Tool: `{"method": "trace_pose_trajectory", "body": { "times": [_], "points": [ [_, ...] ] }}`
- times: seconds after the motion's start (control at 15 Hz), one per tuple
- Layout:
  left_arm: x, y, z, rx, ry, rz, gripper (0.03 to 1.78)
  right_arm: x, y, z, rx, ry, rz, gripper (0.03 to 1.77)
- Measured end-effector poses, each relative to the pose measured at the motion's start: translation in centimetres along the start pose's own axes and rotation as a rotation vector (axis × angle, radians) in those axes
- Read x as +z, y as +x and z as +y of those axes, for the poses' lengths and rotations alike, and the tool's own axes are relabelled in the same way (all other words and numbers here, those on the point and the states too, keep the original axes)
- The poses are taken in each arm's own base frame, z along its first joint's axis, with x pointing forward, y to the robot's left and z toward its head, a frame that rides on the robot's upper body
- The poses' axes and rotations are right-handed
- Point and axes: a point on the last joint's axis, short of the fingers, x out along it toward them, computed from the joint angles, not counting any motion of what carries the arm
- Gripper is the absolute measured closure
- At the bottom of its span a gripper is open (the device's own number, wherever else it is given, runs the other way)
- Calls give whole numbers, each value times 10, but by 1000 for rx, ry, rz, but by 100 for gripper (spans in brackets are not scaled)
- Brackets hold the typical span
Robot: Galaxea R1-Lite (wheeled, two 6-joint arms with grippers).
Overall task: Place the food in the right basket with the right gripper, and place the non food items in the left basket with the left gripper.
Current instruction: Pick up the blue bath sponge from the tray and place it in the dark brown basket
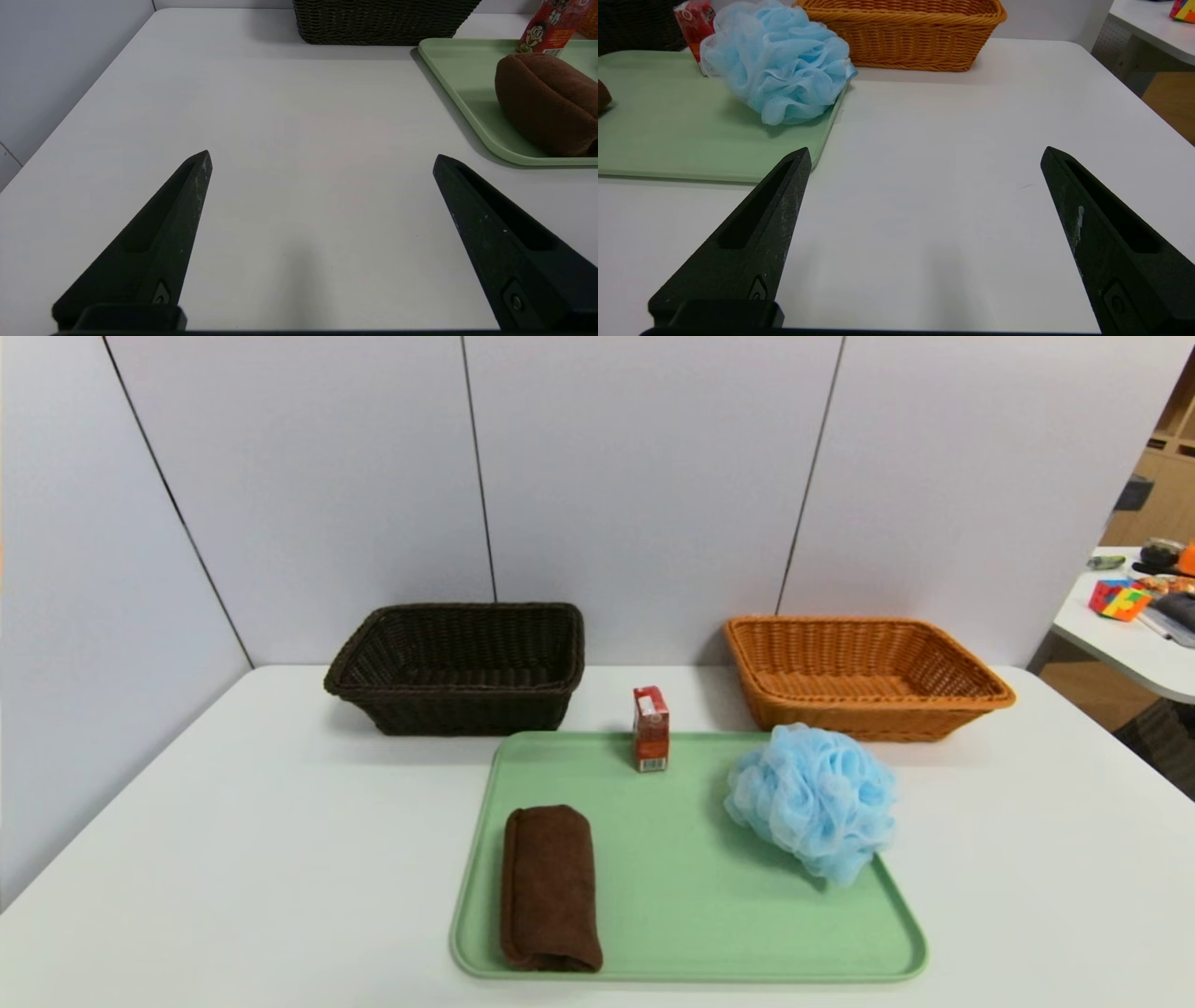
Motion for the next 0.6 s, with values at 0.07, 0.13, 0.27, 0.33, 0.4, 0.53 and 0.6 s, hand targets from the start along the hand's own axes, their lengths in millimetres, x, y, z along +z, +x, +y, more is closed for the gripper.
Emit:
{"method": "trace_pose_trajectory", "body": {
  "times": [0.07, 0.13, 0.27, 0.33, 0.4, 0.53, 0.6],
  "points": [
    [5, 0, 0, -1, 0, 0, 12, 5, -2, 0, 4, 6, 4, 10],
    [11, 1, 0, -2, -1, 2, 12, 10, -5, 0, 10, 10, 18, 10],
    [24, 4, -1, -1, -3, 21, 12, 19, -7, 0, 28, 17, 52, 10],
    [33, 6, -1, 0, -4, 34, 12, 26, -7, 0, 35, 18, 57, 10],
    [42, 10, -1, 1, -5, 47, 12, 33, -5, 0, 40, 20, 69, 10],
    [64, 20, -2, 1, -9, 78, 12, 49, 1, -1, 47, 21, 99, 10],
    [76, 26, -2, 0, -9, 94, 12, 60, 6, -1, 49, 22, 115, 10]
  ]
}}
